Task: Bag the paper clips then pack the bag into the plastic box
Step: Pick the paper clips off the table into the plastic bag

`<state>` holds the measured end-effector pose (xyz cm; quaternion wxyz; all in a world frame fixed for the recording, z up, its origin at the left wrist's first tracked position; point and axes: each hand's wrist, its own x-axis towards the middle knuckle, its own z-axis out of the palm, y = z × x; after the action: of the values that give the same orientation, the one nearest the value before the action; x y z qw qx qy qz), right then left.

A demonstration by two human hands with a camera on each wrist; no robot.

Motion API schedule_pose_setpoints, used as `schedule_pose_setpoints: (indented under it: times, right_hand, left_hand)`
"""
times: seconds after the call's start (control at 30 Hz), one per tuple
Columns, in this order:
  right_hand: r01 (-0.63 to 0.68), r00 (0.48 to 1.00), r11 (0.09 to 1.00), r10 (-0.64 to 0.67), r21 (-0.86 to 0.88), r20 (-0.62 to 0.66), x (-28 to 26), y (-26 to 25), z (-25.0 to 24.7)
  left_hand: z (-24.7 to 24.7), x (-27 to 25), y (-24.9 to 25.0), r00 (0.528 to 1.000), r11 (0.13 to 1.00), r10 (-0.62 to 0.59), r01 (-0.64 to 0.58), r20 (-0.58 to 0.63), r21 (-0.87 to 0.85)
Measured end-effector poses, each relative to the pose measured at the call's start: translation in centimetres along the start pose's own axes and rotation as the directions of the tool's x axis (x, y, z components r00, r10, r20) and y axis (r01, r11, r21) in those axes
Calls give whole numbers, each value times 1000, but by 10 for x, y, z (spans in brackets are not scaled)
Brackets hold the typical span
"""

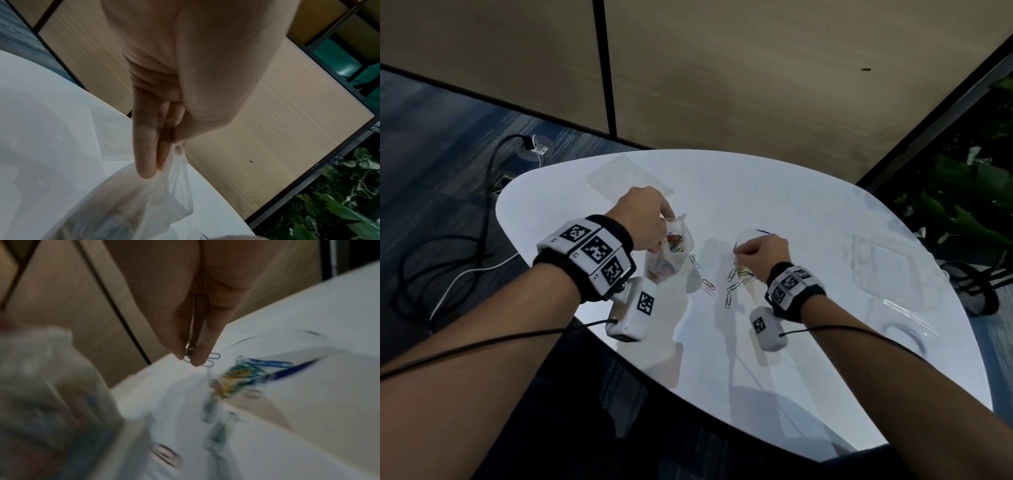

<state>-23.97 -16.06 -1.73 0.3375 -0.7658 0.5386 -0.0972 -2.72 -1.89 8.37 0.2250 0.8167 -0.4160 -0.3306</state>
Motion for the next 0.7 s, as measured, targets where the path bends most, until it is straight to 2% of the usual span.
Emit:
schedule_pose_setpoints:
  times: [0.07,0.13,0.17,0.23,0.33,0.4,0.47,0.5,0.6,0.63,0.67,0.7]
  right_hand:
    - [-32,999,946,24,324,28,-3,-18,-10]
    - [-18,995,812,-40,583,87,-10,-43,-14]
    - [-4,990,759,-91,651,112,-15,-56,-13]
    - [20,971,717,-181,697,158,-27,-79,-6]
    - [94,945,782,-265,616,192,-37,-94,11]
    - [204,917,871,-330,446,224,-40,-97,17]
    - [312,890,903,-386,294,241,-42,-101,14]
    - [338,888,896,-405,286,218,-42,-104,10]
    - [317,929,872,-364,374,61,-33,-99,0]
    - [332,934,892,-356,308,23,-27,-92,-2]
    - [370,925,916,-379,155,33,-23,-84,-2]
    - [422,902,905,-416,-40,114,-21,-73,2]
  left_hand:
    - [-1,-1,1,1000,1000,4,-4,1,4]
    - [-1,-1,2,1000,1000,6,-6,2,13]
    - [0,-1,2,1000,1000,7,-7,4,13]
    - [1,0,3,1000,1000,8,-8,3,16]
    - [3,1,3,1000,1000,2,-2,3,20]
    - [4,1,3,1000,1000,0,0,5,9]
    - [3,0,3,1000,1000,-2,2,4,-3]
    - [3,0,3,1000,1000,1,-1,2,-2]
    - [1,1,0,1000,1000,-4,4,-11,5]
    - [1,2,-1,1000,1000,-12,12,-15,-2]
    - [0,3,-3,1000,1000,-16,16,-17,-4]
    - [0,3,-4,1000,1000,-19,19,-16,-1]
